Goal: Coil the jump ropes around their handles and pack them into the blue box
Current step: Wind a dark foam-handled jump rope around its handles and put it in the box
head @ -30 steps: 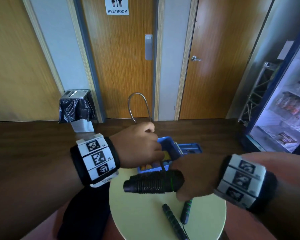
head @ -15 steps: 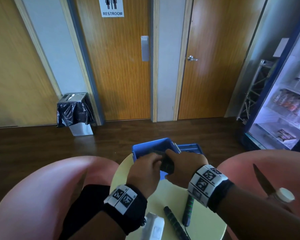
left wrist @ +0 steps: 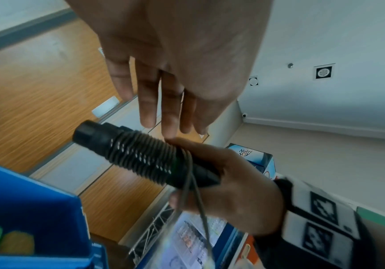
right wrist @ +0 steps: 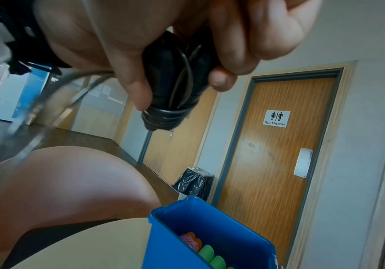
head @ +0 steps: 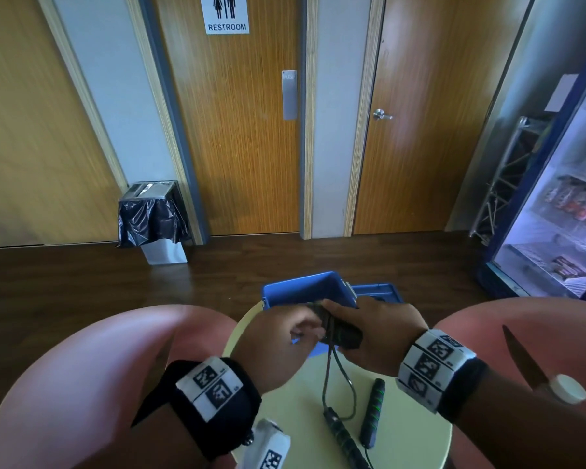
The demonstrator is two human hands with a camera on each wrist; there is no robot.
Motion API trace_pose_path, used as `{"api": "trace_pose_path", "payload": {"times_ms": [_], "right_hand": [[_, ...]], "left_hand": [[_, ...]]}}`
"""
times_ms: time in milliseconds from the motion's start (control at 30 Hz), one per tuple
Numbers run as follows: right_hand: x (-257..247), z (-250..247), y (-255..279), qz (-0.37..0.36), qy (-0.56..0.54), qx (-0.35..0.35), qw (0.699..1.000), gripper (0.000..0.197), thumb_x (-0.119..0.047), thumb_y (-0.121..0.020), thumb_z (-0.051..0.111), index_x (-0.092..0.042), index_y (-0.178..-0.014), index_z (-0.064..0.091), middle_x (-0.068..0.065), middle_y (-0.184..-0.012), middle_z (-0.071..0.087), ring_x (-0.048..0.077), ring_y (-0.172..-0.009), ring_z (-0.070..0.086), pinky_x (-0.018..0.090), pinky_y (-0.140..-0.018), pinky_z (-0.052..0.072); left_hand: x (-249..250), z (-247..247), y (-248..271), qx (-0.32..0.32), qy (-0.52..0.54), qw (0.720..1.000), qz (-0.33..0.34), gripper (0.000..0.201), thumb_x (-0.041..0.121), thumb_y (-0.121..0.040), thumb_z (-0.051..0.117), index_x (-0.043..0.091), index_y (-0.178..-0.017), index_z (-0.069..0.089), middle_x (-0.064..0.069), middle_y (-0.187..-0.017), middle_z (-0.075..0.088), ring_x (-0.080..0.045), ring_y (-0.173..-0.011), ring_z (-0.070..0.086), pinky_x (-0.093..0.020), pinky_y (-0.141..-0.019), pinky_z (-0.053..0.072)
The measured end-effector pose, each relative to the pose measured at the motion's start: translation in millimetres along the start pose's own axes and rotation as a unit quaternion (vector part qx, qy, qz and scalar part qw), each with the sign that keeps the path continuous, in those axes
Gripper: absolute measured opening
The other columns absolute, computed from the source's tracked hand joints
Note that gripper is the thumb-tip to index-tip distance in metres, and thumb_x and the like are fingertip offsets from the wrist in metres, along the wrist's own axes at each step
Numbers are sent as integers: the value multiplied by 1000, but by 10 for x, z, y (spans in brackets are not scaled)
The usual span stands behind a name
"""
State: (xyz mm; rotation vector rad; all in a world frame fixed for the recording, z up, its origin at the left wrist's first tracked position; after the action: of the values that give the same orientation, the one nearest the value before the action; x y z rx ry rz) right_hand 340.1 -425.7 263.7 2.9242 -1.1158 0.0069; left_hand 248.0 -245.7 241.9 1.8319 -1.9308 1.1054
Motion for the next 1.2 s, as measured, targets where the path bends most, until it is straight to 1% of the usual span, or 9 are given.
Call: {"api": "trace_pose_path", "payload": {"times_ms": [100, 200, 367, 467, 733, 900, 967, 1033, 1200], "right_hand": [[-49, -119, 70, -53, 13, 3, 998, 70, -61, -82, 51, -60, -144, 17, -13, -114, 54, 15, -94, 65, 30, -70, 52], [-133, -193, 134, -86, 22, 43, 995, 72, -60, -66, 66, -54, -133, 41, -14, -87, 56, 10, -59, 62, 28, -43, 47], [-110, -172, 101, -124, 17, 21, 992, 71, -62, -82, 48, -59, -143, 12, -7, -101, 57, 21, -78, 64, 37, -67, 56], [-97, -191, 92, -124, 12, 19, 992, 74, -64, -80, 42, -59, -144, 5, -6, -101, 57, 21, -82, 63, 39, -71, 56], [-56, 18, 92, 72, -207, 40, 975, 92, -36, -83, 61, -27, -155, 4, 2, -141, 42, 22, -124, 49, 43, -103, 45], [-145, 209, 26, 148, -531, 38, 833, 43, -37, -70, 62, -35, -112, 55, 5, -88, 70, 28, -81, 67, 55, -80, 55], [-186, 210, -2, 168, -564, 20, 808, 26, -28, -86, 66, -22, -108, 56, 7, -76, 68, 24, -69, 65, 42, -73, 58], [-186, 228, -11, 175, -543, 3, 821, 12, -24, -97, 59, -17, -106, 55, 4, -74, 59, 18, -64, 56, 30, -63, 48], [-150, 165, 32, 97, -311, -6, 946, 11, -29, -102, 49, -23, -93, 50, -8, -78, 53, 10, -70, 51, 19, -56, 34]], "left_hand": [[-52, -165, -169, -7, -30, 999, 16, 28, 48, -79, 67, 35, -104, 64, 19, -88, 66, 2, -87, 61, -15, -77, 48], [-101, -181, -291, -175, -30, 984, -30, 50, 66, -77, 57, 40, -120, 54, 20, -101, 63, 1, -96, 61, -25, -87, 50], [-53, -186, -326, -265, 31, 963, -44, 23, 51, -92, 59, 28, -95, 62, 11, -83, 64, -1, -69, 60, -22, -64, 48], [-38, -169, -329, -289, 30, 956, -45, 14, 50, -93, 58, 37, -91, 61, 6, -90, 68, -9, -81, 64, -29, -75, 52], [-151, 36, -314, -123, 58, 985, -105, 32, 60, -85, 53, 30, -91, 63, 1, -82, 69, -16, -74, 68, -49, -75, 56], [-112, 123, -246, -43, 107, 977, -180, 18, 45, -93, 57, 28, -93, 61, 2, -80, 70, -18, -70, 70, -37, -63, 57], [-114, 157, -239, -19, 132, 970, -202, 15, 41, -95, 57, 27, -93, 62, 1, -79, 70, -20, -69, 70, -31, -58, 54], [-119, 175, -242, -6, 170, 960, -222, 14, 37, -95, 59, 24, -93, 63, -3, -79, 71, -24, -68, 71, -34, -57, 55], [-215, 199, -239, 3, 181, 951, -249, 16, 39, -92, 62, 24, -91, 66, -5, -78, 73, -28, -69, 72, -44, -62, 58]]}}
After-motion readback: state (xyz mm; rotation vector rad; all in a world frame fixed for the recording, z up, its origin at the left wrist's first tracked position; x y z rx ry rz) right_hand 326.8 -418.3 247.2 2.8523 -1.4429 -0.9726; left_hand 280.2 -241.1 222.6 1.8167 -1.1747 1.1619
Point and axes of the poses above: each hand's wrist, its own y-axis away from the middle knuckle, its own z-axis out of the palm, x = y × z, the point moved 1 cm from there along -y, towards the middle knuckle
